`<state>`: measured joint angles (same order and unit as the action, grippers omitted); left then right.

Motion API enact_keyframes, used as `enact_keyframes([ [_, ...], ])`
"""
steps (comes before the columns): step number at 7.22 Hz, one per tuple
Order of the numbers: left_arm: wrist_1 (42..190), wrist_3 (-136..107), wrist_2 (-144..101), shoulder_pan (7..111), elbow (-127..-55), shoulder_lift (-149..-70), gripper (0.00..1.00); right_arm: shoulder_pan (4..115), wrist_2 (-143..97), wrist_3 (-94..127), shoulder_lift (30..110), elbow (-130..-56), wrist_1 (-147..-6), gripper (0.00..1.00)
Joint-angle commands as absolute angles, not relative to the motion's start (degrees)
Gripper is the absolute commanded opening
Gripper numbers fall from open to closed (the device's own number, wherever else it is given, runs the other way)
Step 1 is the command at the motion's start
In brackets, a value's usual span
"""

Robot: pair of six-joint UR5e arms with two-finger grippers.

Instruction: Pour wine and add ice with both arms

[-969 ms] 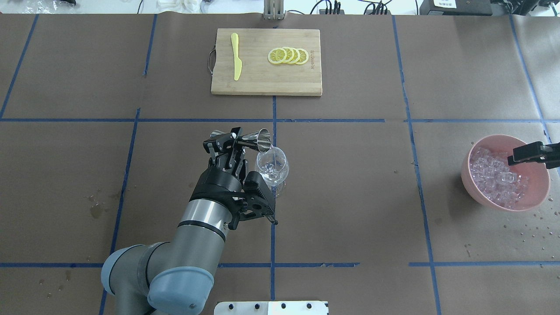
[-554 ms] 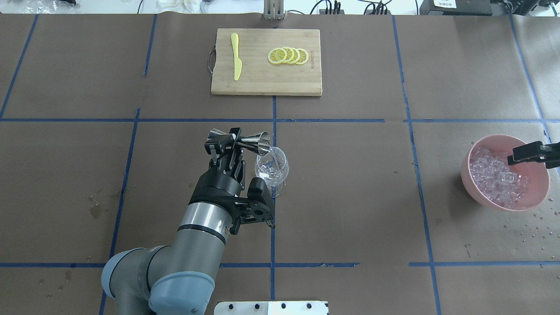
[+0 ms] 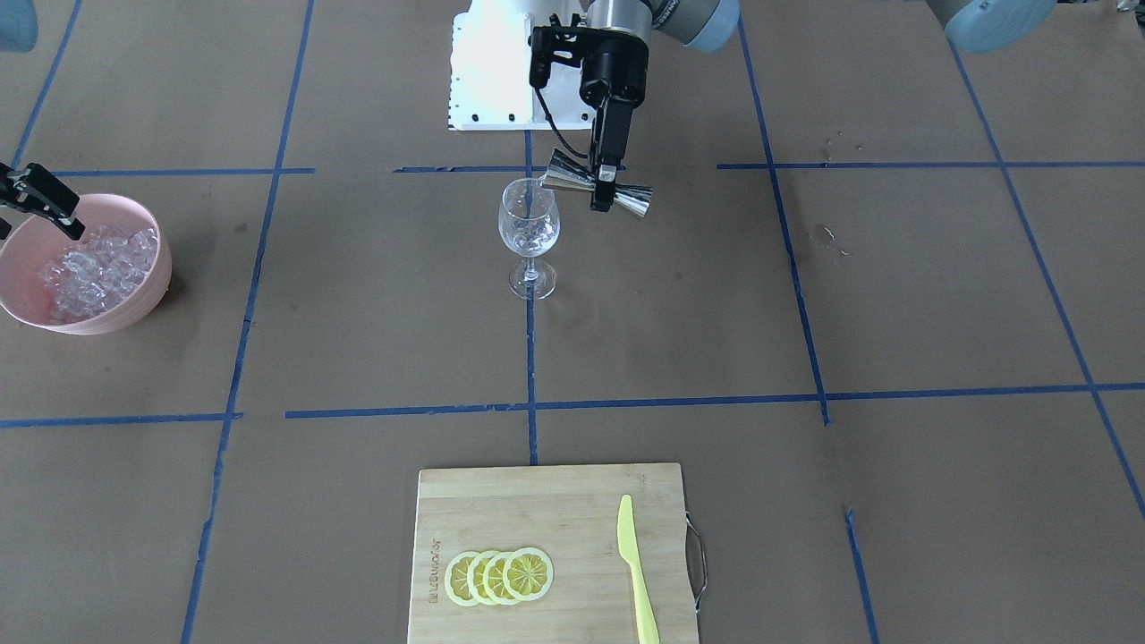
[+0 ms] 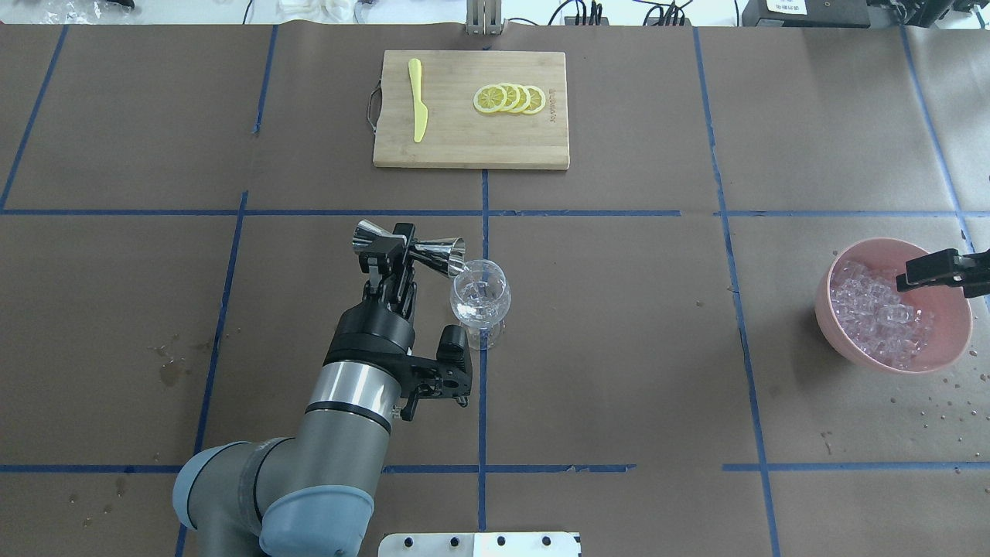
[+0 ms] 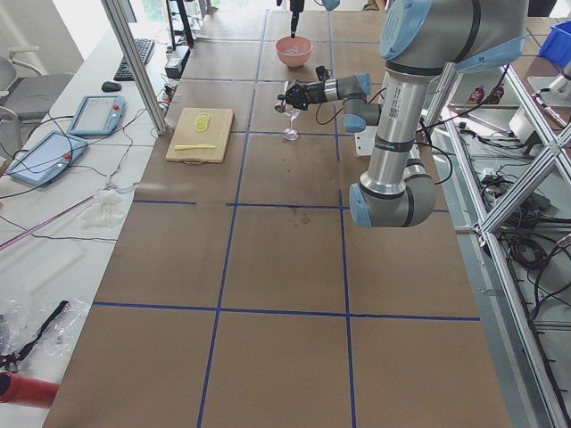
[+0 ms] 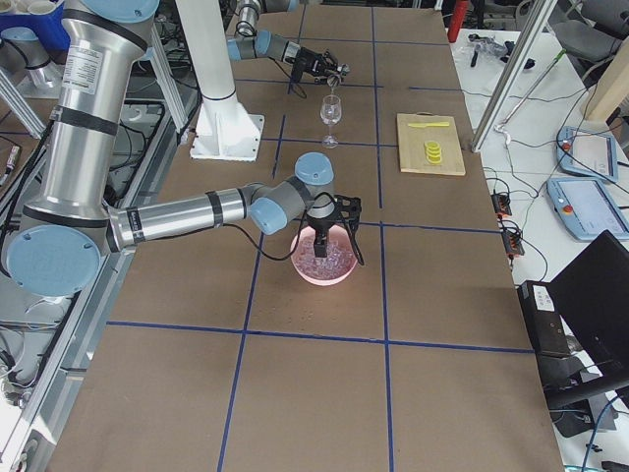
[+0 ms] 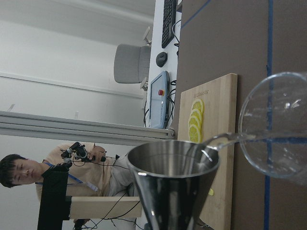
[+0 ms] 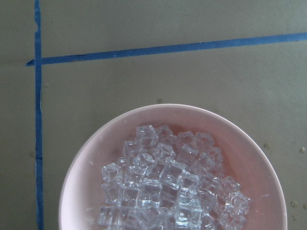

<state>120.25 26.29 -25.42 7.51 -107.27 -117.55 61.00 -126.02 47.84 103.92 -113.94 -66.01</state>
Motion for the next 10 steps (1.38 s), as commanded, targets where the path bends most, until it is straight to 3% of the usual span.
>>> enact_keyframes([
  [1,120.2,29.9,-25.1,7.4,-107.3,-117.6,0.00,61.0,-126.0,47.8,103.9,-113.6,-66.0,1.00],
  [10,120.1,29.3,-23.6,5.6,-108.0,-117.4,0.00,61.0,-126.1,47.8,103.6,-113.6,-65.9,1.00],
])
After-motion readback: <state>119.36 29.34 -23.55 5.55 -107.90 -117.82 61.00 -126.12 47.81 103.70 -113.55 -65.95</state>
